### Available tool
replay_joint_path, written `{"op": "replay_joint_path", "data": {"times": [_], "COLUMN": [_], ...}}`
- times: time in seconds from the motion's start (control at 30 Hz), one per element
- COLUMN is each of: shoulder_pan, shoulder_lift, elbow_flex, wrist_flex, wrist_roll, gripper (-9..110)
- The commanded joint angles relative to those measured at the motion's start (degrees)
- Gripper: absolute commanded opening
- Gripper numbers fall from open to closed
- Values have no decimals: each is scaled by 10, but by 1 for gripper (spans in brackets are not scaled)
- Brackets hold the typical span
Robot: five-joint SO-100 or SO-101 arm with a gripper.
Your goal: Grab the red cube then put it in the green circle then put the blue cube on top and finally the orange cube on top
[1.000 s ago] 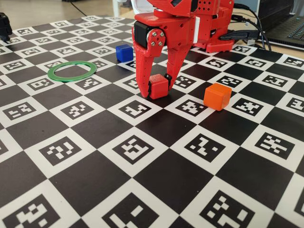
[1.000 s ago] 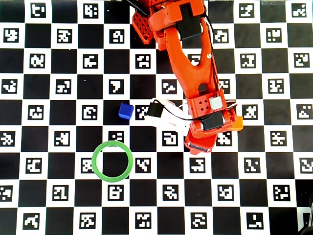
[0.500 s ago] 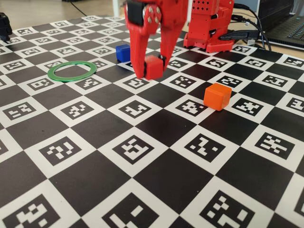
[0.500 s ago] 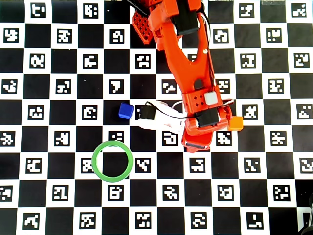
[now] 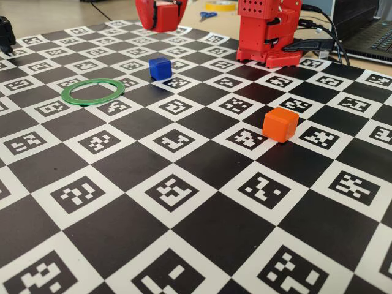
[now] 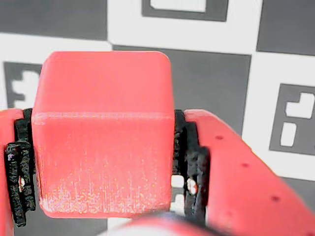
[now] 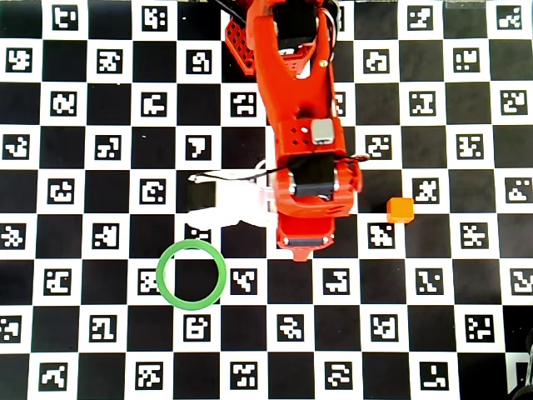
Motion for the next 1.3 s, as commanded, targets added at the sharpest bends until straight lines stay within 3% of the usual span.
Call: {"op": "replay_joint_path", "data": {"times": [0.0, 0.57, 1.27], "shoulder_pan": [44, 163, 203], "shoulder_lift": [0, -156, -240], "elbow_flex": [-98, -199, -90], "wrist_flex": [37, 33, -168], "wrist_roll": [-43, -164, -171], "gripper": [3, 0, 1]}}
